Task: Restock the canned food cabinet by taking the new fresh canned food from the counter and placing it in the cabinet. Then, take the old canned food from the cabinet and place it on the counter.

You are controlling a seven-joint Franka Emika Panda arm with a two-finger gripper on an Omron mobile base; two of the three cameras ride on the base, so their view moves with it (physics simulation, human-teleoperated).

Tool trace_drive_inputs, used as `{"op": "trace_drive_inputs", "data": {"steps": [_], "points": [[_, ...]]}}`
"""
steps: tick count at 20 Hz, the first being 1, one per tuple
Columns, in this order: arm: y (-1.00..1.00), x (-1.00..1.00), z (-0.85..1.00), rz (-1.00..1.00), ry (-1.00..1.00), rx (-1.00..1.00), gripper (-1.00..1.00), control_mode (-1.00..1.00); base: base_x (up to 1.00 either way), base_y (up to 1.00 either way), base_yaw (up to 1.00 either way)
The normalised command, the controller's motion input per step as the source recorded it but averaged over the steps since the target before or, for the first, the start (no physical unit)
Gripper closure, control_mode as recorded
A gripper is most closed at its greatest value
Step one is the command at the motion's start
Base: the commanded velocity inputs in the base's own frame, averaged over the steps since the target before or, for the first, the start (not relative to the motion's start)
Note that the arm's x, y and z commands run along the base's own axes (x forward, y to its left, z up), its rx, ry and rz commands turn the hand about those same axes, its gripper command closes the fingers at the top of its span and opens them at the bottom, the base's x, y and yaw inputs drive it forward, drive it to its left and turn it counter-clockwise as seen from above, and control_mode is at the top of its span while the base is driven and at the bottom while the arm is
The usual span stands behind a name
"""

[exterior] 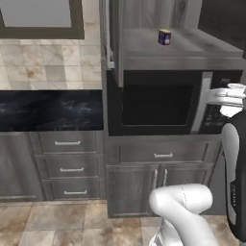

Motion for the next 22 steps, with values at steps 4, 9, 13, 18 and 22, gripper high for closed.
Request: {"op": "trace_drive_inputs", "data": {"steps": [4, 9, 13, 18, 22], "points": [[0.00, 0.00, 0.00, 0.00, 0.00, 0.00, 1.00, 1.00, -0.61, 1.00, 0.11], [0.00, 0.00, 0.00, 0.00, 0.00, 0.00, 1.00, 1.00, -0.45, 1.00, 0.15], [0.00, 0.00, 0.00, 0.00, 0.00, 0.00, 1.00, 1.00, -0.31, 1.00, 0.30], [0.00, 0.00, 0.00, 0.00, 0.00, 0.00, 1.00, 1.00, -0.16, 1.00, 0.64], [0.00, 0.00, 0.00, 0.00, 0.00, 0.00, 1.00, 1.00, -0.03, 1.00, 0.70]]}}
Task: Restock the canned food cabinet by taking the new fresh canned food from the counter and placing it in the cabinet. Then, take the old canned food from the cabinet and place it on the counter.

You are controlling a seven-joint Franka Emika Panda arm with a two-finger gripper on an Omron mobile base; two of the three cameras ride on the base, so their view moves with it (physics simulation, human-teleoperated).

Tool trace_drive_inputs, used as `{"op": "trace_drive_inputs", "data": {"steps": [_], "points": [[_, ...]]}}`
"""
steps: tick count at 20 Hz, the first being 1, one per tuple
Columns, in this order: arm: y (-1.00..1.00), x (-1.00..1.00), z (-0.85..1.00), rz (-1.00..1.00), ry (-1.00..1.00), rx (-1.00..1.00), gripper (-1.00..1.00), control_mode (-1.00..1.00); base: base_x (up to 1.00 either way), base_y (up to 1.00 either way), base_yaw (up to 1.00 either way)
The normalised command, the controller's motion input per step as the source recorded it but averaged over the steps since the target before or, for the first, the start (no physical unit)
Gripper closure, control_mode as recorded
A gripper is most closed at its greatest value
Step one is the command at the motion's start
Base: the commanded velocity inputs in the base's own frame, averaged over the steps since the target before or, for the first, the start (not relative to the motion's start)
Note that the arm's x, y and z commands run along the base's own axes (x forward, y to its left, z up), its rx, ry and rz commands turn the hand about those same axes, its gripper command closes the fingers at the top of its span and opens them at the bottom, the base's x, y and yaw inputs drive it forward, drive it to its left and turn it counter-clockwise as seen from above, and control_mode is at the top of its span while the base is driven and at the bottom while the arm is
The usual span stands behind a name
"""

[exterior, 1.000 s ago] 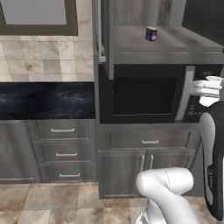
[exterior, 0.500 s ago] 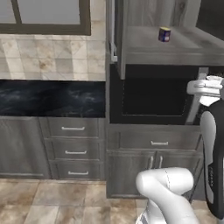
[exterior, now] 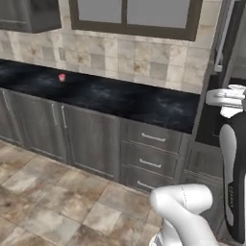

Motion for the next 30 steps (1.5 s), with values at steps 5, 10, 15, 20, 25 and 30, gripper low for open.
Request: {"op": "trace_drive_inputs", "data": {"steps": [5, 10, 15, 20, 25, 30], "points": [[0.00, 0.00, 0.00, 0.00, 0.00, 0.00, 1.00, 1.00, 0.00, 1.00, 0.59], [0.00, 0.00, 0.00, 0.00, 0.00, 0.00, 1.00, 1.00, 0.48, 0.83, 0.42], [0.00, 0.00, 0.00, 0.00, 0.00, 0.00, 1.00, 1.00, 1.00, -0.21, 0.02], [0.00, 0.00, 0.00, 0.00, 0.00, 0.00, 1.00, 1.00, 0.99, -0.61, -0.01], [0.00, 0.00, 0.00, 0.00, 0.00, 0.00, 1.00, 1.00, 0.67, -0.46, -0.27], [0.00, 0.00, 0.00, 0.00, 0.00, 0.00, 1.00, 1.00, 0.42, -0.16, -0.44]]}}
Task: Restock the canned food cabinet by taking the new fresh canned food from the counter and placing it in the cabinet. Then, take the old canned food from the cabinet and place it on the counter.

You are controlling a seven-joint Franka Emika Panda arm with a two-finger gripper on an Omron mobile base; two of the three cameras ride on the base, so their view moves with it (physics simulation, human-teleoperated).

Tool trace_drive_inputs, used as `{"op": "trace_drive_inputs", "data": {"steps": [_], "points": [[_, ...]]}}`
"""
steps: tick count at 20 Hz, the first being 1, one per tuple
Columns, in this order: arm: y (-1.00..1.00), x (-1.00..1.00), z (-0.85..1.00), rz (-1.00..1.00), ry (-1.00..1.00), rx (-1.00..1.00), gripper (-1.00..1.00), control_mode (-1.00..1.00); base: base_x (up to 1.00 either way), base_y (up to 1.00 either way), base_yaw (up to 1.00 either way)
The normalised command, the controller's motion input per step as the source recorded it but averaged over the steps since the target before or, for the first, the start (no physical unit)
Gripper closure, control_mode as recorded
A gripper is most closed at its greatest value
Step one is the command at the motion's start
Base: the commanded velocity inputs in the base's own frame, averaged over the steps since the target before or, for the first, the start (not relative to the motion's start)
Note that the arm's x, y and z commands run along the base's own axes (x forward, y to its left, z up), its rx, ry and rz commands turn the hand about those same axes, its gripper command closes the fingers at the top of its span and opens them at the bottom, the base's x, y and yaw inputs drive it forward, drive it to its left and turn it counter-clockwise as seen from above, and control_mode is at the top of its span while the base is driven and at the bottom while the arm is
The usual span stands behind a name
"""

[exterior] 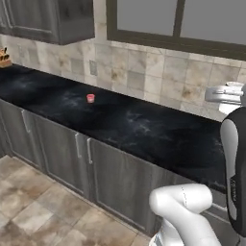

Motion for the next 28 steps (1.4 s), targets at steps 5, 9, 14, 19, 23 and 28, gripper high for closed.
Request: {"op": "trace_drive_inputs", "data": {"steps": [5, 9, 14, 19, 23, 28], "points": [[0.00, 0.00, 0.00, 0.00, 0.00, 0.00, 1.00, 1.00, 0.24, -0.02, -0.53], [0.00, 0.00, 0.00, 0.00, 0.00, 0.00, 1.00, 1.00, 0.43, 0.04, -0.53], [0.00, 0.00, 0.00, 0.00, 0.00, 0.00, 1.00, 1.00, 0.77, 0.30, -0.46], [0.00, 0.00, 0.00, 0.00, 0.00, 0.00, 1.00, 1.00, 0.63, 0.25, -0.32], [0.00, 0.00, 0.00, 0.00, 0.00, 0.00, 1.00, -1.00, 0.00, 0.00, 0.00], [-0.30, 0.34, -0.66, 0.00, 0.19, 0.00, 1.00, -1.00, 0.00, 0.00, 0.00]]}}
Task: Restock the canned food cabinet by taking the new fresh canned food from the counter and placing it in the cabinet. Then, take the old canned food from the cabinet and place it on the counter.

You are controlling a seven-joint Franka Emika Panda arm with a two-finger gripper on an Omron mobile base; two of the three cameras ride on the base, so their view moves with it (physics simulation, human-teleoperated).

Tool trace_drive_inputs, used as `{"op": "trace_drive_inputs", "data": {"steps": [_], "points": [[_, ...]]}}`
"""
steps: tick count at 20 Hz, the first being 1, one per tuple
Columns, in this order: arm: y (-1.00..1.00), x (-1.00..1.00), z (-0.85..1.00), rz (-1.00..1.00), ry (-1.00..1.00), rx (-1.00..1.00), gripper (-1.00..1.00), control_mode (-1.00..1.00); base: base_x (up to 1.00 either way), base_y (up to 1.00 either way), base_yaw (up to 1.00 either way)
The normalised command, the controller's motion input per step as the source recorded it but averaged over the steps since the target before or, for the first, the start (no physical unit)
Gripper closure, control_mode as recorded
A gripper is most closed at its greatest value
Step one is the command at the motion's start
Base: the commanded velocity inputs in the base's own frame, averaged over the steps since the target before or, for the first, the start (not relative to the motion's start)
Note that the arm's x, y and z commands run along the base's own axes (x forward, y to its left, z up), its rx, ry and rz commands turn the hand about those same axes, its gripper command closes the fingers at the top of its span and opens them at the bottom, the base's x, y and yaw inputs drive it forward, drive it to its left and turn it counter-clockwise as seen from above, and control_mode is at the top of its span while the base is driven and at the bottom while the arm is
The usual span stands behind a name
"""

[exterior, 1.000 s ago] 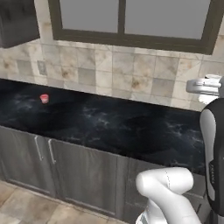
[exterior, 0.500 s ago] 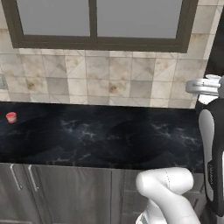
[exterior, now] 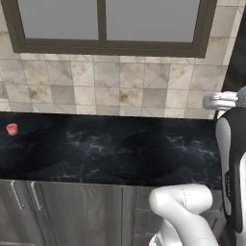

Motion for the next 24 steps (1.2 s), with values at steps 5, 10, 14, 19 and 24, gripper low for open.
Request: {"op": "trace_drive_inputs", "data": {"steps": [5, 10, 14, 19, 24], "points": [[-0.23, 0.74, -1.00, 0.00, 0.38, 0.00, 1.00, -1.00, 0.00, 0.00, 0.00], [-0.03, 0.81, -0.92, 0.00, 0.24, 0.00, 1.00, -1.00, 0.00, 0.00, 0.00], [0.01, 0.76, -0.72, 0.06, -0.01, 0.00, 1.00, -1.00, 0.00, 0.00, 0.00], [0.02, 0.96, -0.70, 0.15, -0.04, 0.00, 1.00, -1.00, 0.00, 0.00, 0.00], [0.07, 1.00, -0.64, 0.16, 0.01, 0.00, 1.00, -1.00, 0.00, 0.00, 0.00]]}}
